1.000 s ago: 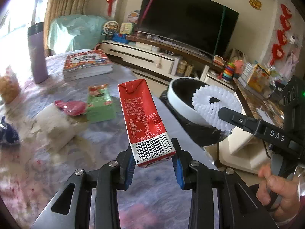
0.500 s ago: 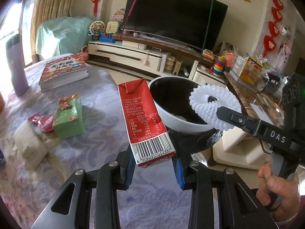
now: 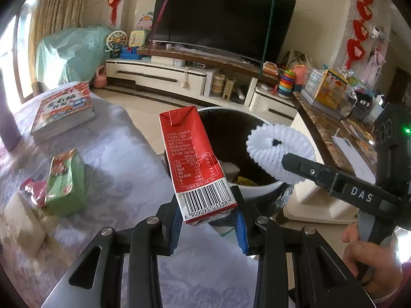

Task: Collect trash
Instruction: 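Carry the red carton and white mesh over the trash bin with both grippers, then open both grippers to drop the carton and mesh into the bin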

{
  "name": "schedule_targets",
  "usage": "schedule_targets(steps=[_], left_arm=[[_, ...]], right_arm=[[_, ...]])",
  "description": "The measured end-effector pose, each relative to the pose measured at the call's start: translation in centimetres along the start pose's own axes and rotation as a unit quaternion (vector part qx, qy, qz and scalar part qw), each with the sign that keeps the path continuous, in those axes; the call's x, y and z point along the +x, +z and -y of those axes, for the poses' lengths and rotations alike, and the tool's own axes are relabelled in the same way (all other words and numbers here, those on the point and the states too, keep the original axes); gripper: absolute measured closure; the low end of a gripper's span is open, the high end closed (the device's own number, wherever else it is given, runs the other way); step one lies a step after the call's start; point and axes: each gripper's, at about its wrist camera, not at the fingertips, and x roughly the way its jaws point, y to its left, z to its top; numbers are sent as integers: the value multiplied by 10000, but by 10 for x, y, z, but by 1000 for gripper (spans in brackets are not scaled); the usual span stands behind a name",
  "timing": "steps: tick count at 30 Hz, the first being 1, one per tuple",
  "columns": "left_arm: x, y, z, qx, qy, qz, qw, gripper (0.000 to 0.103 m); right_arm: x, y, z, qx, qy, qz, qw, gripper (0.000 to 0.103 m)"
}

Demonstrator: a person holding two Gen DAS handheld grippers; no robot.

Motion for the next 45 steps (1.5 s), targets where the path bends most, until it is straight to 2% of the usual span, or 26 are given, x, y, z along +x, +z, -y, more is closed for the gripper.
schedule_targets(steps=[21,33,36,39,41,45], left_arm=[[58,50,11,155,-177,-299,9993,69],[77,63,13,184,-116,-400,9990,70],[76,63,15,146,-95,-381,9991,70],[68,60,13,81,-76,-327,9994,69],[62,55,11,13,-62,-281,9996,59],[42,36,5,-132,46,-145,9998,54]], right_arm=[[19,28,22,-64,-246,-181,9995,57],[29,38,31,-37,-267,-295,9992,55],[29,39,32,-7,-294,-316,9991,51],[27,39,32,47,-268,-291,9992,42],[25,38,30,80,-253,-244,9993,31],[17,33,21,110,-180,-138,9997,29]])
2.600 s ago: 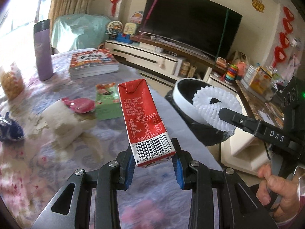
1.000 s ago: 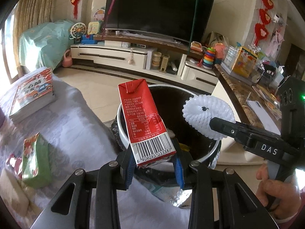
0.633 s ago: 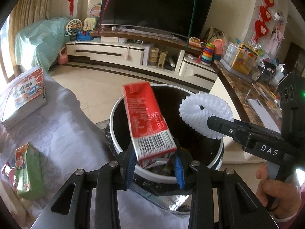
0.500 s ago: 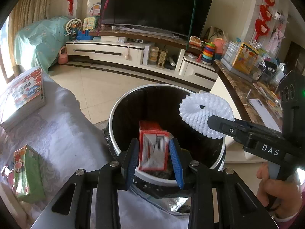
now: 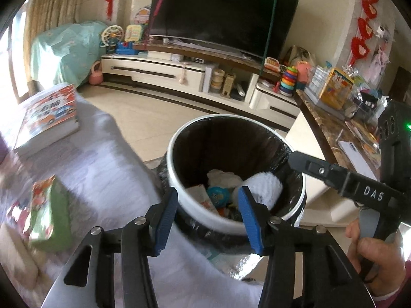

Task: Collect trash
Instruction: 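Open both grippers to drop the carton and mesh into the bin, then move both grippers back over the table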

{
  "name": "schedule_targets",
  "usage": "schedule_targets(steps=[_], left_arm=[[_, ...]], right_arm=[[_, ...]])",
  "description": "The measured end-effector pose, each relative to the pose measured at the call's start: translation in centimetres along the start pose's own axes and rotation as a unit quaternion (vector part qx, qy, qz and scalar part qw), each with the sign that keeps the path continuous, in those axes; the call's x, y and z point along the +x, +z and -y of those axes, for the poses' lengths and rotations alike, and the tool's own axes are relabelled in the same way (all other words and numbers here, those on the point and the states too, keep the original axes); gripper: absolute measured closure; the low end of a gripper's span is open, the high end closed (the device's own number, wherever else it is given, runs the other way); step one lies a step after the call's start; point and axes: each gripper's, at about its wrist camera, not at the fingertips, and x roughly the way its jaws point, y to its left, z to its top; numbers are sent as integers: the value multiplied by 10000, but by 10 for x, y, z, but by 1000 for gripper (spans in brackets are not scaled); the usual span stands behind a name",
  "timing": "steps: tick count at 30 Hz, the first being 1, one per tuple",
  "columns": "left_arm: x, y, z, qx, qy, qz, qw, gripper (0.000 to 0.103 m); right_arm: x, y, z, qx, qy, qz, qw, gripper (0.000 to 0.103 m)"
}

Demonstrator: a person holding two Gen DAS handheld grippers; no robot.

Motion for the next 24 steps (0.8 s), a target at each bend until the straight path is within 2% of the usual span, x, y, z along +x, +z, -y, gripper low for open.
schedule_targets(steps=[8,24], left_arm=[[-42,-50,-15,-366,233,148,9989,43],[-125,-124,-56,-1171,716,179,9904,39]], right_arm=[[-11,-18,-27,-26,193,122,9997,14],[-6,-68,-92,-216,705,-181,9971,10]])
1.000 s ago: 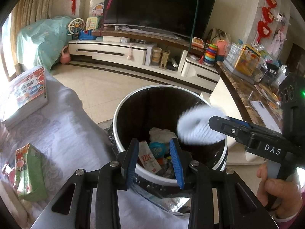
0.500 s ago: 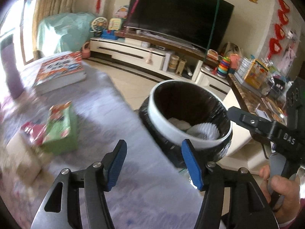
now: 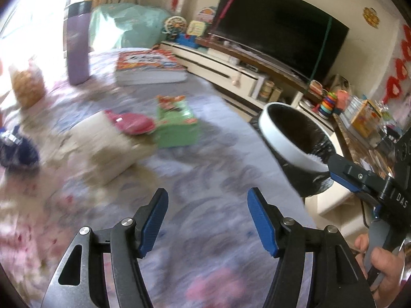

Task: Collect trash
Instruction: 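Move both grippers back over the table, then grasp the white foam block with the right gripper while the left gripper grasps the blue plastic bag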

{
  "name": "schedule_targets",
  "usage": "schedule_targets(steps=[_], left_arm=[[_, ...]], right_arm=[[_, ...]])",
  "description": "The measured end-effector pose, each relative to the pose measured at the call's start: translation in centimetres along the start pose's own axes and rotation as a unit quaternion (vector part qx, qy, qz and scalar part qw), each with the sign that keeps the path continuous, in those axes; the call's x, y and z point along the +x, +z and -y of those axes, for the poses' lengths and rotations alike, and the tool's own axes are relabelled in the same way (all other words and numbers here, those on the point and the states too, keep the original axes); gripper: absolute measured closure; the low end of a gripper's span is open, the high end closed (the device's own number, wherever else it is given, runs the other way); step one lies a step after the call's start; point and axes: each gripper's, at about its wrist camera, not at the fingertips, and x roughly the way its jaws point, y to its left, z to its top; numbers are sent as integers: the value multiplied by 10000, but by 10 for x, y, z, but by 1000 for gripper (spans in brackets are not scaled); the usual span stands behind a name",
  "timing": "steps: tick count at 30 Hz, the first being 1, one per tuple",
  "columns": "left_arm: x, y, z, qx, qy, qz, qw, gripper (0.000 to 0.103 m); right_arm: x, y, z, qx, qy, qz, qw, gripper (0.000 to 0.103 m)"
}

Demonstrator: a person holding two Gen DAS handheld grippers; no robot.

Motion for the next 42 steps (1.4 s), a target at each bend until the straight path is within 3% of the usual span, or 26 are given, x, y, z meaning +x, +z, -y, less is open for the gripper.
schedule_targets(steps=[27,42], left_arm=[[-77,-36,-98,-1062,752,101,9914,39],[-80,-9,-152,-1434,1108,288,9830,30]], right_arm=[[54,-46,-105,-705,781,-729,9918,10],[100,-43,-151,-1354,1018,-991,9806,10]])
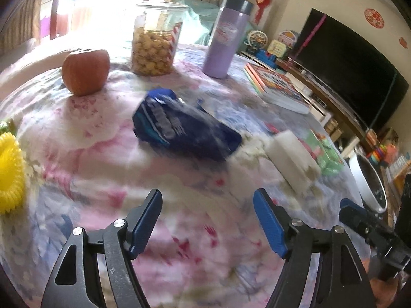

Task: Collect trash
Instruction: 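Grasp the white foam block with the right gripper while the left gripper grasps the blue plastic bag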

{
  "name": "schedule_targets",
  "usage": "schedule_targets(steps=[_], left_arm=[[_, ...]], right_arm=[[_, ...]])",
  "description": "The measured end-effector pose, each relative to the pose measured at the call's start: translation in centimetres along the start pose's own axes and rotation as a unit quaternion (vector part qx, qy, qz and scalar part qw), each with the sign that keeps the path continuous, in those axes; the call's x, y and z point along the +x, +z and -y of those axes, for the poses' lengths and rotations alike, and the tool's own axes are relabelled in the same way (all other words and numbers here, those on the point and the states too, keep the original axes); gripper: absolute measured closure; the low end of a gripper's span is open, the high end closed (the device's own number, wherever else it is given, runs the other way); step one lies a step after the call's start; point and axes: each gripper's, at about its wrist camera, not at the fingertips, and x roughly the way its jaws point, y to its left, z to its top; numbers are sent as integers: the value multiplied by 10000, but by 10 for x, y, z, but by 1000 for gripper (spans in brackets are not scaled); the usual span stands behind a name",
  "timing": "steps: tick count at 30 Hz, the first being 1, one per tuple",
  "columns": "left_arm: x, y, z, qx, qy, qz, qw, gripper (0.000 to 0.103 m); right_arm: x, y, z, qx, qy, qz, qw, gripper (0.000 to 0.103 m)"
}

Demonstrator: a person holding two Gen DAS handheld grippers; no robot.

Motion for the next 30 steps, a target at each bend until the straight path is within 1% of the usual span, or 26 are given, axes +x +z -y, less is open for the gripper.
schedule_targets(steps=[5,8,12,15,17,18,19,20,21,22,23,24,26,30], left_arm=[[10,20,-5,-104,-15,58,9999,28],[20,31,-4,-92,56,121,9999,27],[35,39,-5,-166,119,92,9997,27],[44,41,-7,-174,197,84,9996,31],[50,41,-7,-145,192,59,9997,49],[53,41,-8,-137,169,12,9998,54],[56,41,-9,-135,132,-30,9998,65],[59,41,-10,-133,103,-71,9998,79],[62,41,-11,-126,68,-96,9999,85],[63,40,-12,-121,45,-102,9999,95],[63,40,-13,-109,18,-95,9999,100],[62,40,-13,-89,-7,-67,9999,101],[58,37,-12,2,-11,-3,10000,103],[45,28,-11,195,-89,135,9997,103]], right_arm=[[15,11,-8,-280,25,-61,9996,10],[26,15,-16,-489,0,-132,9987,10],[42,20,-20,-628,-41,-238,9977,10],[53,25,-22,-646,-77,-325,9973,11],[58,28,-22,-660,-122,-337,9972,11],[60,30,-23,-668,-132,-339,9971,11],[61,31,-24,-676,-133,-344,9970,13],[63,32,-24,-683,-155,-368,9969,19],[65,32,-23,-688,-173,-392,9967,24],[67,32,-23,-685,-210,-422,9965,36],[68,32,-22,-677,-263,-445,9964,51],[68,31,-21,-658,-278,-444,9965,53],[64,30,-20,-625,-231,-389,9970,53],[55,26,-17,-509,-139,-337,9980,54]])
